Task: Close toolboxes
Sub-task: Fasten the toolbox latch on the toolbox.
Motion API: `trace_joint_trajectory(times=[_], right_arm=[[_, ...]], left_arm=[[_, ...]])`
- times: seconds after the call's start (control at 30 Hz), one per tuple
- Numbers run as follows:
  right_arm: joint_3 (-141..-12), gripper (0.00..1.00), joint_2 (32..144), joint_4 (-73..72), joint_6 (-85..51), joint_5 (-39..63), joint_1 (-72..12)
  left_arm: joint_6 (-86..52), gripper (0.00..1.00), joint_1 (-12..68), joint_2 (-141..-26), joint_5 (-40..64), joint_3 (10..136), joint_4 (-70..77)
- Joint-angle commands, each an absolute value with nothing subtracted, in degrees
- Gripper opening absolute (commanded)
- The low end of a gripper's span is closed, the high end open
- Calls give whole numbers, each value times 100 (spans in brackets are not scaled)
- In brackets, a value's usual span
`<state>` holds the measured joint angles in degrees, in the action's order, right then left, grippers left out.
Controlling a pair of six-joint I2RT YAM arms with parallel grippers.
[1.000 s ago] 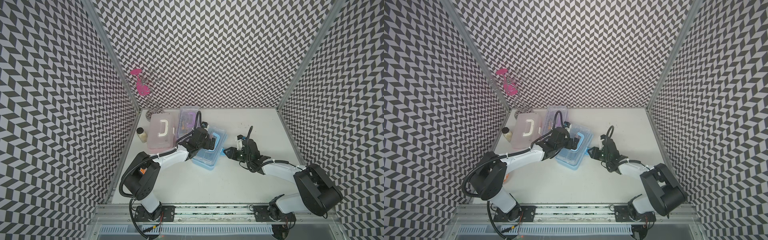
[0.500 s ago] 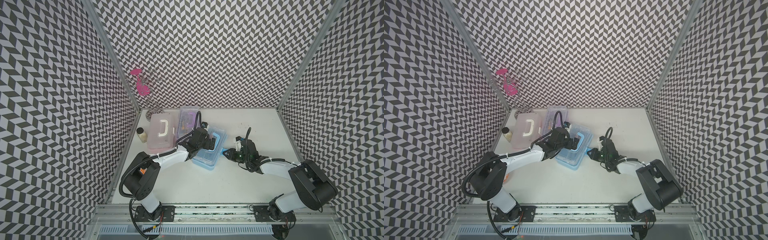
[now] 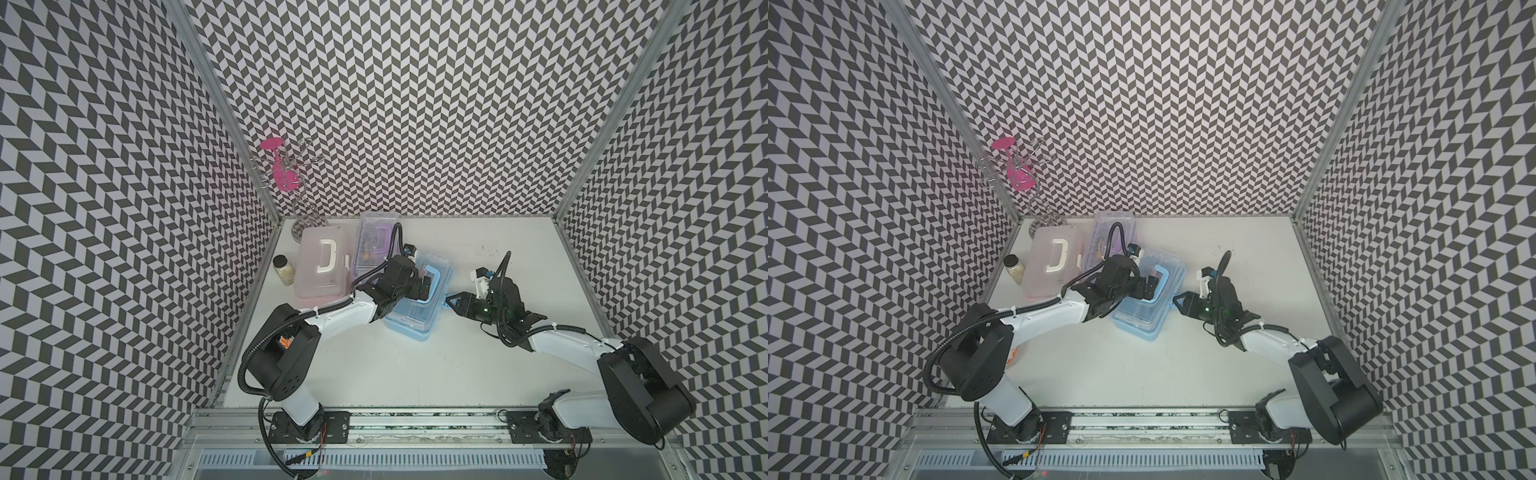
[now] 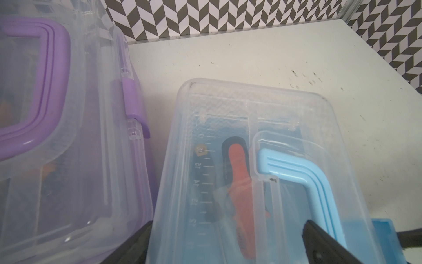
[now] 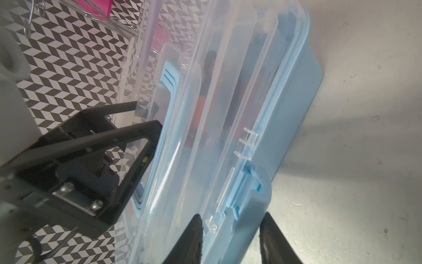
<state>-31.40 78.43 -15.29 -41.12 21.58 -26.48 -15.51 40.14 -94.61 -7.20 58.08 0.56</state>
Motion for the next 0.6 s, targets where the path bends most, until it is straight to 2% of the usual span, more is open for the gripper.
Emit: trace_joint_trajectory(times=[0.0, 0.23, 0.57], right_arm=[[-3138, 41, 7601, -2045, -4210, 2224, -2629], [-3164, 41, 7494, -2030, -4220, 2166, -2603], [-3115, 28, 7775, -2233, -4252, 2276, -2602]], left_arm=[[-1556, 98, 4089, -9407, -532, 5692, -124], [-1556, 98, 4087, -9397, -536, 5678, -115], [-1538, 98, 4089, -9434, -527, 5695, -119]])
